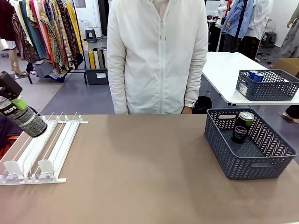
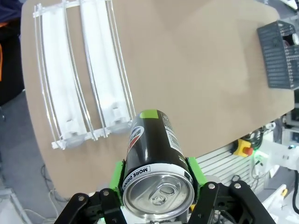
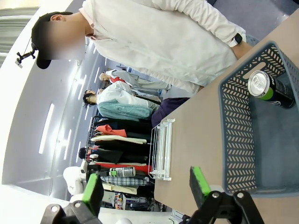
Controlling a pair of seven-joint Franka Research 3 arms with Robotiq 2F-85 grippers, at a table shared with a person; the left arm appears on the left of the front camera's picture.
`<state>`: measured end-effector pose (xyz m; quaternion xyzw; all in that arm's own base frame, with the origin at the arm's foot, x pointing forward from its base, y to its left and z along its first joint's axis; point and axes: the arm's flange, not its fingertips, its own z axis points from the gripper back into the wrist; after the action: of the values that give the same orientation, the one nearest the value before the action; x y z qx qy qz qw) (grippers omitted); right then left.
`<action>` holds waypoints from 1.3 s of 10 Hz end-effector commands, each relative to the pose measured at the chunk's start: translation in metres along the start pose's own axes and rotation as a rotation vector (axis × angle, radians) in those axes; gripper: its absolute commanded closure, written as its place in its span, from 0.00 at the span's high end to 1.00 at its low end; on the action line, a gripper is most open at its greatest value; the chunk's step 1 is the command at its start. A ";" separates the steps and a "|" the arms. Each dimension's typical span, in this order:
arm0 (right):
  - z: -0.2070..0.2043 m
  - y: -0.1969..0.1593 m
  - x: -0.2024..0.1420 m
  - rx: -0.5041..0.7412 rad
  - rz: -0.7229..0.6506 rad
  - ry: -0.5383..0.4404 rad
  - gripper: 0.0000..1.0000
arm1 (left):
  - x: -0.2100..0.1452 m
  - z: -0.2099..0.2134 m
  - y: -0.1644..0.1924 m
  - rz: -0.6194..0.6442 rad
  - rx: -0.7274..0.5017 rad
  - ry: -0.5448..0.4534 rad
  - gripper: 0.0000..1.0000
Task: Retrieve and store the cans from the dispenser.
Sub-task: Pick up one can from the Automatic Can Dispenser and place it in the middle of the table.
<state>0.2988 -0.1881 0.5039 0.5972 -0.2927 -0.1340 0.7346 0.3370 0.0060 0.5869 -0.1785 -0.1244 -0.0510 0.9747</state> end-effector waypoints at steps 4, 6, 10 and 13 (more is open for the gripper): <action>-0.001 0.002 0.004 0.025 0.016 -0.012 1.00 | 0.060 -0.055 -0.091 -0.158 -0.203 -0.007 0.00; -0.001 0.002 0.004 0.025 0.016 -0.012 1.00 | 0.084 -0.117 -0.171 -0.268 -0.169 0.092 0.00; -0.001 0.002 0.004 0.025 0.016 -0.012 1.00 | 0.081 -0.244 -0.305 -0.433 0.161 0.200 0.00; -0.001 0.002 0.004 0.025 0.016 -0.012 1.00 | 0.087 -0.308 -0.336 -0.409 0.291 0.229 0.00</action>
<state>0.2987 -0.1881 0.5041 0.5971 -0.2929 -0.1339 0.7347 0.4281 -0.4088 0.4305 -0.0150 -0.0537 -0.2687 0.9616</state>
